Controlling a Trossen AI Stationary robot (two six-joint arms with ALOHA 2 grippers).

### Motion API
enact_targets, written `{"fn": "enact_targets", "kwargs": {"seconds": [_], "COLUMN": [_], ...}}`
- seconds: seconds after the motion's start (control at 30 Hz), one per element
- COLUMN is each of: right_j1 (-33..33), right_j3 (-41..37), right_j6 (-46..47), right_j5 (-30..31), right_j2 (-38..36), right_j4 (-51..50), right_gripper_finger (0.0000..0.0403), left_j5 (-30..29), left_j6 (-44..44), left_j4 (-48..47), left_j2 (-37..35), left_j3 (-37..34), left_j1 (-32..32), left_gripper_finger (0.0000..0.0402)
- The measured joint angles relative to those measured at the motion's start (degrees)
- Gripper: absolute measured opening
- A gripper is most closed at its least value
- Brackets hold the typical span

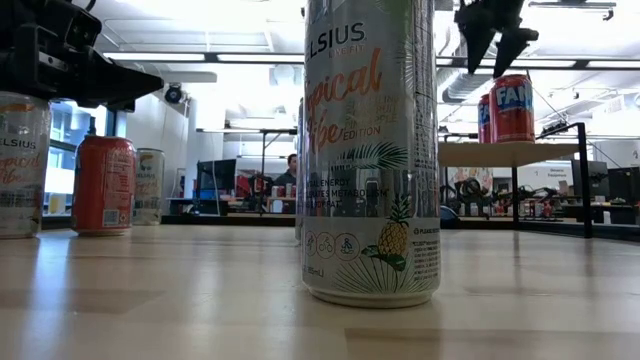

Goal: Place canned beverage on shelf
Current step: Adjust the orange soda can

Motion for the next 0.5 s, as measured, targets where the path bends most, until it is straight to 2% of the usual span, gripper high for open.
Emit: {"fn": "enact_targets", "kwargs": {"seconds": [0.13, 0.27, 0.43, 0.5], "right_j1": [5.66, 9.54, 12.31, 12.83], "right_j3": [0.00, -0.10, -5.09, -7.38], "right_j6": [0.42, 0.53, -0.89, -1.35], "right_j5": [5.75, 8.84, 9.86, 12.22], "right_j2": [-2.31, -3.50, -4.00, -3.86], "right_j4": [-1.04, -3.03, -1.34, 0.81], "right_gripper_finger": [0.0346, 0.0346, 0.0346, 0.0346], "left_j5": [0.00, 0.00, 0.00, 0.00], "left_j6": [-0.02, -0.01, -0.02, -0.01], "left_j4": [0.00, 0.00, 0.02, 0.02], "left_j2": [0.02, 0.01, 0.02, 0.00], "left_j3": [0.00, 0.00, 0.00, 0.00], "left_j1": [-0.02, -0.02, -0.02, -0.01], "left_gripper_finger": [0.0003, 0.0003, 0.0003, 0.0003]}}
